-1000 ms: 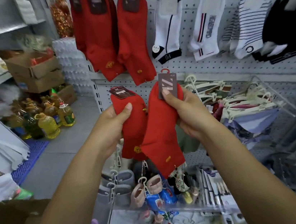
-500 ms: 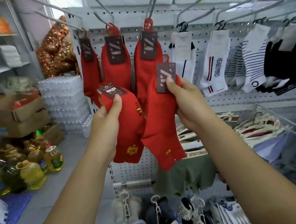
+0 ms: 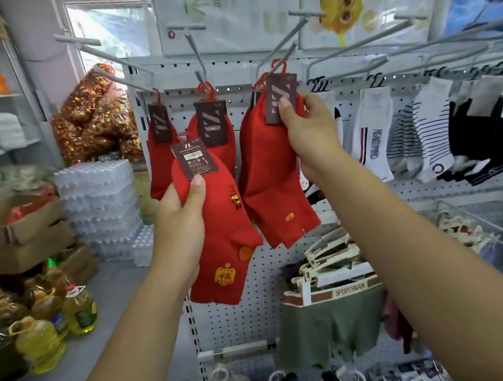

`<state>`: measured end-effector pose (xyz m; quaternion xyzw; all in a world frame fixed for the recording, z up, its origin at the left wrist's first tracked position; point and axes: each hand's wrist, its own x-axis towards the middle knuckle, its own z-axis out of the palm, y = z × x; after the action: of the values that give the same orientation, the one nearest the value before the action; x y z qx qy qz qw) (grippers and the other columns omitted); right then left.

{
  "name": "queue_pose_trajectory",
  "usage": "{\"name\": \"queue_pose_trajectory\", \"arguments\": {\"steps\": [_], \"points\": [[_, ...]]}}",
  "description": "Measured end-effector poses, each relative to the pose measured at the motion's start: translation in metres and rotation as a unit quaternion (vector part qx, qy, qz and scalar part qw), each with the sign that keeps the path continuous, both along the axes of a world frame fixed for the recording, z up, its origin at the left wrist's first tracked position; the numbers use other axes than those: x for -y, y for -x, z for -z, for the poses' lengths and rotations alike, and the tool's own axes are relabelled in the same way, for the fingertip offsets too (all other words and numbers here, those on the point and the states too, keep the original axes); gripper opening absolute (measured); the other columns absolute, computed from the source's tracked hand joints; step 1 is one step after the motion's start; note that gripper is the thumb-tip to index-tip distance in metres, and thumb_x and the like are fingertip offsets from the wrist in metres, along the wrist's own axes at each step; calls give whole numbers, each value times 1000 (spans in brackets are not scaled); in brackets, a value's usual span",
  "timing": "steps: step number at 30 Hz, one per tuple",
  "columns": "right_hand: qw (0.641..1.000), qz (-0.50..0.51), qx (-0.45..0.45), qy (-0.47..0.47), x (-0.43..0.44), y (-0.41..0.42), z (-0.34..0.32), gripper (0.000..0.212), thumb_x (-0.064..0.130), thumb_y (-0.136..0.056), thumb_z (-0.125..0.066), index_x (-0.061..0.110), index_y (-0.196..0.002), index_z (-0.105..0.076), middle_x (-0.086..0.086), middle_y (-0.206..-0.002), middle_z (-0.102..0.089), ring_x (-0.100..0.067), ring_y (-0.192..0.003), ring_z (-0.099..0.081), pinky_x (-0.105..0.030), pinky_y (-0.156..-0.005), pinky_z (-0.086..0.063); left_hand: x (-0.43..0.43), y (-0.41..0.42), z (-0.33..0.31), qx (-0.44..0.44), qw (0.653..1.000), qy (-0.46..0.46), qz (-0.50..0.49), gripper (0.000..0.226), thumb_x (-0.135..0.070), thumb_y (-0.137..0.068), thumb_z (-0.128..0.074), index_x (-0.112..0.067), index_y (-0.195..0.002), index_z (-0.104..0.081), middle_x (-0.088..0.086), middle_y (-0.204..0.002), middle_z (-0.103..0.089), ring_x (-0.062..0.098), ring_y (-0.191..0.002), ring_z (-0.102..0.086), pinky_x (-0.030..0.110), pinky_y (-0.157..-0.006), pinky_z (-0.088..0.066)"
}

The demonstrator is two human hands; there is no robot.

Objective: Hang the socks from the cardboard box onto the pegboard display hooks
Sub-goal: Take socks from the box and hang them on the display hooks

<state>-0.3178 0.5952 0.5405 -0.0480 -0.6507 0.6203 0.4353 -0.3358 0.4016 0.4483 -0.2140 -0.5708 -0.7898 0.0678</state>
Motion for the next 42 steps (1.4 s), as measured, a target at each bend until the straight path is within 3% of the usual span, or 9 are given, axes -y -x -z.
{"name": "queue_pose_trajectory", "arguments": {"steps": [6, 10, 18, 22, 25, 28, 33, 38, 42], "points": [[997, -11, 42, -68, -7, 6, 3, 6, 19, -100, -61, 17, -105, -61, 2, -96, -70, 1, -80, -68, -19, -75, -55, 7, 3, -4, 6, 1000, 6, -9, 20, -40, -94, -59, -51, -103, -73, -11, -102, -79, 10, -92, -76, 21, -71, -59], [995, -8, 74, -61, -9, 8, 11, 21, 22, -99, -63, 11, -117, -61, -11, -116, -70, -22, -107, -68, -43, -99, -54, 15, 7, 2, 10, 1000, 12, -7, 21, -43, -93, -58, -51, -106, -73, -12, -106, -78, 11, -97, -75, 26, -78, -58], [983, 148, -49, -100, 19, -22, 54, 18, 23, -94, -66, 17, -109, -58, 4, -106, -63, 1, -94, -60, -13, -81, -48, 28, 13, 11, 108, 990, -53, 68, 22, -24, -103, -58, -22, -119, -73, 15, -113, -76, 34, -106, -73, 51, -93, -58], [990, 19, 39, -132, 55, -33, 69, 13, 34, -96, -66, 22, -93, -67, 9, -87, -71, 1, -83, -66, -17, -78, -52, 34, 12, 12, 141, 981, -49, 122, 30, -21, -104, -56, -11, -131, -64, 26, -115, -72, 46, -106, -70, 57, -91, -58], [974, -126, 157, -106, 72, -33, 79, 35, 51, -93, -64, 18, -97, -74, 0, -96, -77, -14, -94, -73, -32, -86, -60, 37, 10, 24, 162, 973, -1, 161, 29, -22, -104, -57, -14, -130, -66, 21, -118, -73, 42, -110, -70, 55, -94, -57], [951, -190, 226, -94, 74, -29, 106, 32, 34, -96, -67, 3, -99, -73, -14, -95, -75, -25, -89, -73, -43, -87, -60, 42, 7, 50, 193, 961, 59, 190, 27, -24, -103, -58, -18, -126, -69, 15, -116, -75, 33, -109, -72, 47, -91, -59], [930, -185, 318, -19, 78, -20, 163, 17, 16, -96, -67, 1, -86, -68, -10, -84, -72, -15, -72, -69, -29, -64, -61, 64, 4, 100, 262, 905, 233, 240, 33, -36, -97, -66, -16, -124, -69, 8, -112, -78, 23, -104, -75, 40, -87, -61], [930, -173, 325, -6, 86, -13, 184, 16, 18, -98, -64, 10, -84, -66, -5, -78, -72, -17, -75, -71, -35, -66, -63, 100, 7, 130, 256, 828, 376, 329, 45, -29, -81, -82, -13, -122, -71, 10, -117, -76, 26, -108, -73, 43, -93, -58], [951, -159, 260, -53, 97, -8, 171, 24, 18, -100, -62, -5, -103, -64, -14, -81, -68, -23, -78, -66, -51, -81, -60, 117, 14, 133, 244, 836, 380, 311, 31, -23, -87, -78, -15, -116, -73, 9, -112, -77, 22, -101, -75, 34, -78, -62]]}}
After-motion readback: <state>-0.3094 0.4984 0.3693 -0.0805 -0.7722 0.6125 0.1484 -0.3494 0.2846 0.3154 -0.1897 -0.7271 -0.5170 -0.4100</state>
